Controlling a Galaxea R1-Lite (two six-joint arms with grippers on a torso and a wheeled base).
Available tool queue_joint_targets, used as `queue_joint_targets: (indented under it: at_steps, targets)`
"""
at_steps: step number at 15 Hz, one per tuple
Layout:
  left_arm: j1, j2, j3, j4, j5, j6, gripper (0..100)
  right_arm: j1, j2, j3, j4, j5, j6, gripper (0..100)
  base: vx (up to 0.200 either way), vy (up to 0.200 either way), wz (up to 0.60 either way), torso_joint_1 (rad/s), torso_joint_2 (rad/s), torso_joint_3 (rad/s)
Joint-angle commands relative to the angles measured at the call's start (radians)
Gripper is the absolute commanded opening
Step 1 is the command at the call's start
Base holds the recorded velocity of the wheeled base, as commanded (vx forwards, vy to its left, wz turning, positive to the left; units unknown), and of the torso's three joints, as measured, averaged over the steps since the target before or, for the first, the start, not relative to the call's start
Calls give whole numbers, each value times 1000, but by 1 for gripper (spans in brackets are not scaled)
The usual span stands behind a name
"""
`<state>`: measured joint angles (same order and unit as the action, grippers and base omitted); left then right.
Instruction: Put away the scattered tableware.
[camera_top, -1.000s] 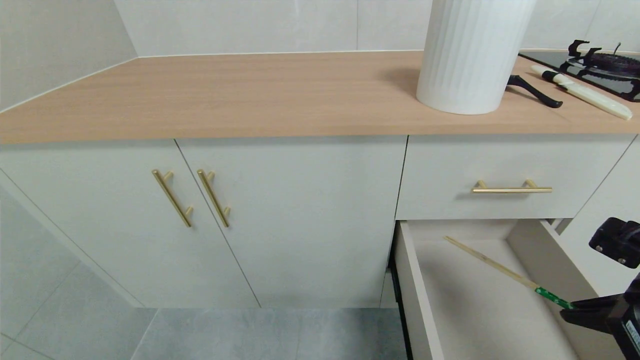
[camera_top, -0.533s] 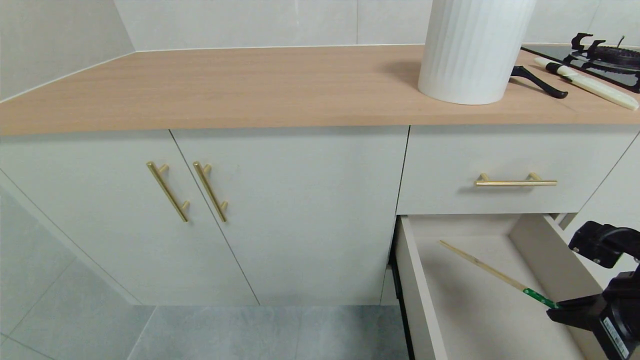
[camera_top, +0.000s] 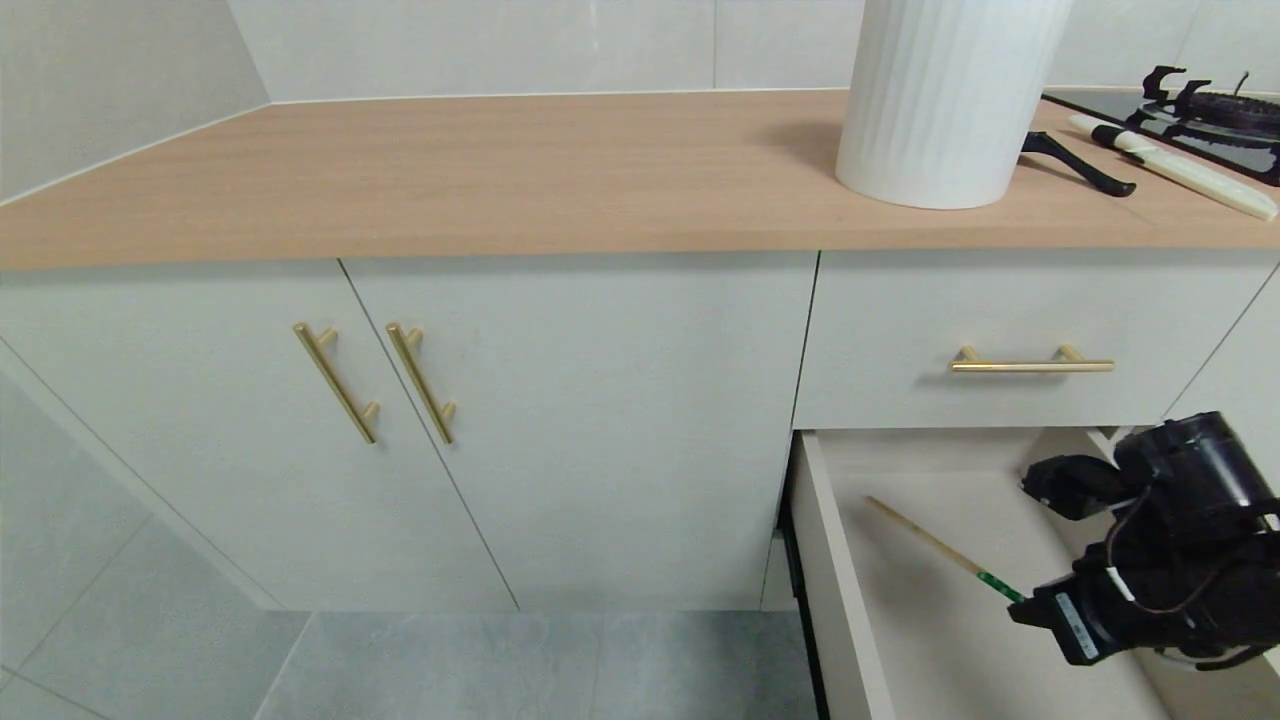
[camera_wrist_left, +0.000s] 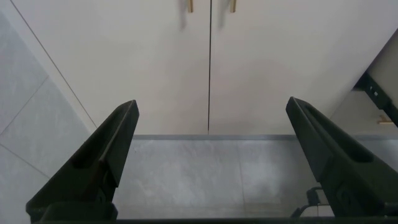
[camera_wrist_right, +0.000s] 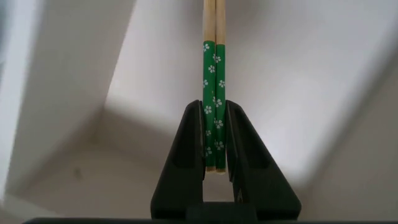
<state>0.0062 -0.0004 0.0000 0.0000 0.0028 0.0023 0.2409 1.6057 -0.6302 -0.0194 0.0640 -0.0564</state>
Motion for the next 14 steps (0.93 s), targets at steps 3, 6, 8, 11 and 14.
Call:
queue_joint_targets:
  at_steps: [3, 6, 8, 11, 14]
  targets:
    - [1, 0, -2, 0, 0, 1, 100, 64, 247, -101, -17, -73, 191, 0, 0, 0, 0, 0, 0, 0]
    - [0, 0, -2, 0, 0, -1, 100, 89, 319, -95, -65, -101, 207, 0, 0, 0, 0, 0, 0, 0]
    - [1, 0, -2, 0, 0, 1, 100, 112, 359, -89, -109, -104, 240, 0, 0, 0, 0, 0, 0, 0]
    - [1, 0, 0, 0, 0, -1, 100, 130, 424, -80, -143, -128, 248, 0, 0, 0, 0, 0, 0, 0]
    - [1, 0, 0, 0, 0, 1, 100, 133, 457, -71, -175, -132, 248, 0, 0, 0, 0, 0, 0, 0]
